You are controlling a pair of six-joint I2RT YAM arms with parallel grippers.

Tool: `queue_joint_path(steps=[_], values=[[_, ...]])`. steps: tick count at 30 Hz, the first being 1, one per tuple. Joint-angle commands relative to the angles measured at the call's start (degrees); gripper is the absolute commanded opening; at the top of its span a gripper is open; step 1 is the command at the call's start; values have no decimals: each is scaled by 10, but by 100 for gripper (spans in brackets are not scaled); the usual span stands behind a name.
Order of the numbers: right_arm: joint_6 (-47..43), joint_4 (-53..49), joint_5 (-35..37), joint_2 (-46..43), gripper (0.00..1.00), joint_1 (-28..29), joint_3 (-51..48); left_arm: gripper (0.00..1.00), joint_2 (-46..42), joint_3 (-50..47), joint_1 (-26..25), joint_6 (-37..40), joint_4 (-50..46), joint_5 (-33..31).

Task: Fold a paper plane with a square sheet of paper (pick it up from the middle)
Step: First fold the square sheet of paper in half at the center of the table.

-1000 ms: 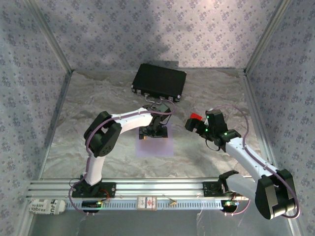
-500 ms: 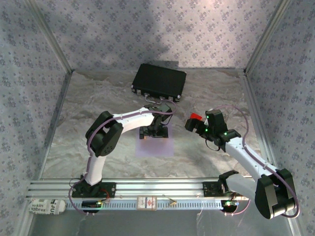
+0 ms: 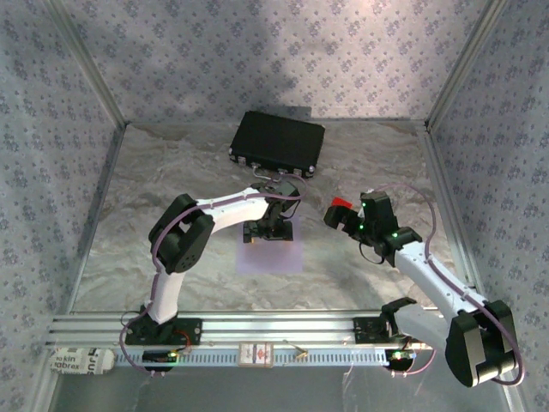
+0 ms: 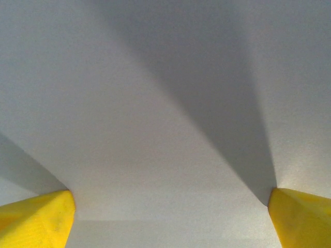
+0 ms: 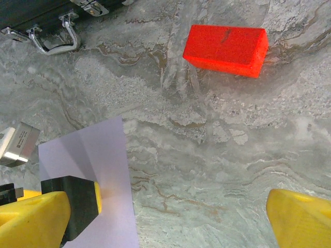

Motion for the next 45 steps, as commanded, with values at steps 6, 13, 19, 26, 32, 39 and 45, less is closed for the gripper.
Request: queue_joint_path(steps=[6,13,19,26,32,39,45], values=[[12,-16,16,-8,99,-5,-4,94,44,-34,-6,4,3,41],[14,-16,17,-7,99,-7,-4,93,42,-30,-7,6,-1,37],[15,-16,18,-8,99,-7,-4,86,30,-29,-6,10,1,29],[23,-18,30,-9,99,-8,-7,69,-6,-43,-6,38,45,46],[25,-20,32,-13,99,-7,-7,55,-27,-43,-7,47,59,45],[36,-22,48,-23,99,-7,-10,39,-56,-54,-7,58,85,53],[52,-21,73,-42,99,-9,-18,36,-94,-75,-5,65,159,111]])
